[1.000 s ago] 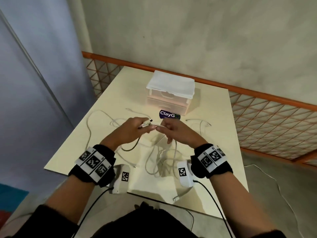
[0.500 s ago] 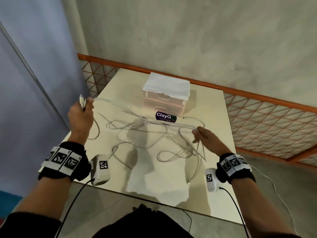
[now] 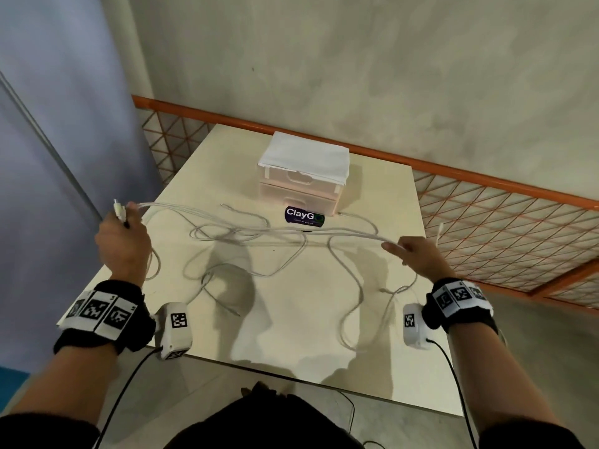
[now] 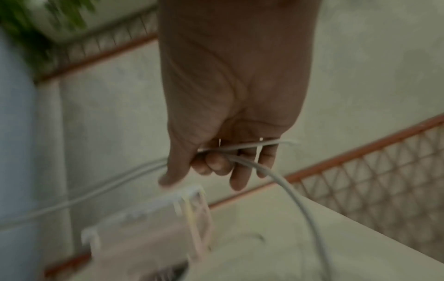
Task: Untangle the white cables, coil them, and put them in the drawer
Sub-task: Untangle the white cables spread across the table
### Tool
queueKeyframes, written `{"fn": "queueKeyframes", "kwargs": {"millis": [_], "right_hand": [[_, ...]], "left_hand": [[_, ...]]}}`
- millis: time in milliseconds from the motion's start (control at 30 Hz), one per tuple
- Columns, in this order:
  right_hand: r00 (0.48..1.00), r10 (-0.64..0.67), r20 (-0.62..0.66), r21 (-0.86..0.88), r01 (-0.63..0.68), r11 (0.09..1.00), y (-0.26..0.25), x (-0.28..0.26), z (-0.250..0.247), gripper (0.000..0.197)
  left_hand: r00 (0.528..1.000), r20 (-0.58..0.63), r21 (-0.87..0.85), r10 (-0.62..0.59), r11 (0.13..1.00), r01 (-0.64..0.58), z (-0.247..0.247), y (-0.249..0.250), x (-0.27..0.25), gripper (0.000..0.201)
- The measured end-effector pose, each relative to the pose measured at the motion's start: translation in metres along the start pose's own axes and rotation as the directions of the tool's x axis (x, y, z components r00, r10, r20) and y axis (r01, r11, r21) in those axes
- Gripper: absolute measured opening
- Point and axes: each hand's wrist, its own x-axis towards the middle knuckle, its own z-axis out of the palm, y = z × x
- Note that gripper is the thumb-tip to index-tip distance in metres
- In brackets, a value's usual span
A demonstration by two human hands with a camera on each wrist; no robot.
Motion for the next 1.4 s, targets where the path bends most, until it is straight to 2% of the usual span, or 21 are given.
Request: {"fn": "queueKeyframes", "kwargs": {"millis": [67, 167, 300, 367, 433, 500, 567, 633, 667, 700, 767, 800, 833, 900, 967, 1000, 1067, 1133, 1200, 1300, 1400], "right_hand": [[0.998, 0.055, 0.006, 0.013, -0.055, 0.998, 0.010, -0.007, 0.013, 0.052], [0.996, 0.086, 0.012, 0.175, -0.087, 0.981, -0.002, -0.012, 0.020, 0.048], [0.996, -0.038, 0.086, 0.249, 0.015, 0.968, -0.039, -0.009, 0.017, 0.043], [0.983, -0.103, 0.152, 0.301, 0.054, 0.952, -0.058, -0.009, 0.018, 0.043], [0.951, -0.201, 0.233, 0.317, 0.121, 0.941, -0.075, -0.011, 0.020, 0.040], [0.906, -0.290, 0.308, 0.310, 0.192, 0.931, -0.090, -0.015, 0.023, 0.037], [0.872, -0.344, 0.347, 0.320, 0.235, 0.918, -0.103, -0.018, 0.025, 0.036], [0.845, -0.380, 0.376, 0.330, 0.261, 0.907, -0.112, -0.020, 0.028, 0.035], [0.835, -0.392, 0.387, 0.329, 0.273, 0.904, -0.115, -0.021, 0.028, 0.034], [0.825, -0.406, 0.393, 0.322, 0.290, 0.901, -0.115, -0.022, 0.028, 0.033], [0.814, -0.428, 0.394, 0.296, 0.328, 0.897, -0.107, -0.021, 0.027, 0.030], [0.819, -0.428, 0.382, 0.286, 0.336, 0.897, -0.100, -0.019, 0.026, 0.030], [0.836, -0.422, 0.352, 0.292, 0.330, 0.898, -0.090, -0.015, 0.025, 0.028], [0.915, -0.346, 0.208, 0.324, 0.269, 0.907, -0.059, -0.005, 0.026, 0.023], [0.991, -0.136, 0.000, 0.259, 0.131, 0.957, -0.011, 0.002, 0.032, 0.022], [0.997, 0.003, -0.073, 0.203, 0.012, 0.979, 0.019, 0.002, 0.034, 0.022], [0.968, 0.240, -0.066, 0.063, -0.236, 0.970, 0.068, -0.010, 0.047, 0.027], [0.934, 0.358, 0.021, -0.058, -0.356, 0.933, 0.100, -0.029, 0.067, 0.040], [0.931, 0.364, 0.015, -0.098, -0.360, 0.928, 0.111, -0.046, 0.085, 0.044], [0.923, 0.377, -0.075, -0.156, -0.384, 0.910, 0.113, -0.051, 0.097, 0.029], [0.936, 0.353, -0.008, -0.066, -0.352, 0.934, 0.112, -0.044, 0.092, 0.019]], "left_hand": [[0.999, 0.031, 0.032, 0.037, 0.999, -0.038, 0.003, -0.004, -0.003, 0.052], [0.981, 0.159, 0.054, 0.111, 0.991, -0.121, 0.018, -0.005, -0.018, 0.049], [0.919, 0.381, 0.099, 0.100, 0.984, -0.148, 0.043, 0.009, -0.049, 0.042], [0.886, 0.436, 0.021, 0.156, 0.983, -0.184, 0.052, 0.023, -0.066, 0.044], [0.813, 0.511, -0.115, 0.279, 0.960, -0.257, 0.061, 0.037, -0.082, 0.045], [0.702, 0.604, -0.258, 0.376, 0.926, -0.274, 0.069, 0.052, -0.098, 0.048], [0.584, 0.693, -0.396, 0.423, 0.900, -0.182, 0.077, 0.064, -0.108, 0.059], [0.479, 0.764, -0.435, 0.433, 0.893, -0.114, 0.088, 0.067, -0.113, 0.071], [0.427, 0.799, -0.405, 0.422, 0.904, -0.137, 0.092, 0.068, -0.116, 0.068], [0.373, 0.827, -0.378, 0.421, 0.907, -0.184, 0.096, 0.068, -0.118, 0.055], [0.322, 0.875, -0.271, 0.361, 0.917, -0.292, 0.102, 0.068, -0.123, 0.013], [0.318, 0.884, -0.227, 0.343, 0.909, -0.350, 0.104, 0.067, -0.123, 0.013], [0.311, 0.886, -0.204, 0.345, 0.891, -0.406, 0.106, 0.064, -0.123, 0.025], [0.345, 0.863, -0.169, 0.369, 0.855, -0.490, 0.109, 0.059, -0.120, 0.034], [0.394, 0.837, -0.137, 0.379, 0.843, -0.521, 0.111, 0.053, -0.113, 0.034], [0.422, 0.830, -0.109, 0.365, 0.848, -0.519, 0.113, 0.054, -0.112, 0.036], [0.461, 0.815, -0.070, 0.350, 0.850, -0.521, 0.115, 0.053, -0.110, 0.036], [0.467, 0.810, -0.061, 0.355, 0.843, -0.535, 0.119, 0.057, -0.113, 0.037], [0.465, 0.810, -0.060, 0.357, 0.840, -0.539, 0.125, 0.063, -0.116, 0.038], [0.455, 0.808, -0.088, 0.375, 0.839, -0.537, 0.131, 0.073, -0.119, 0.036], [0.416, 0.827, -0.118, 0.379, 0.839, -0.531, 0.134, 0.083, -0.121, 0.034]]}}
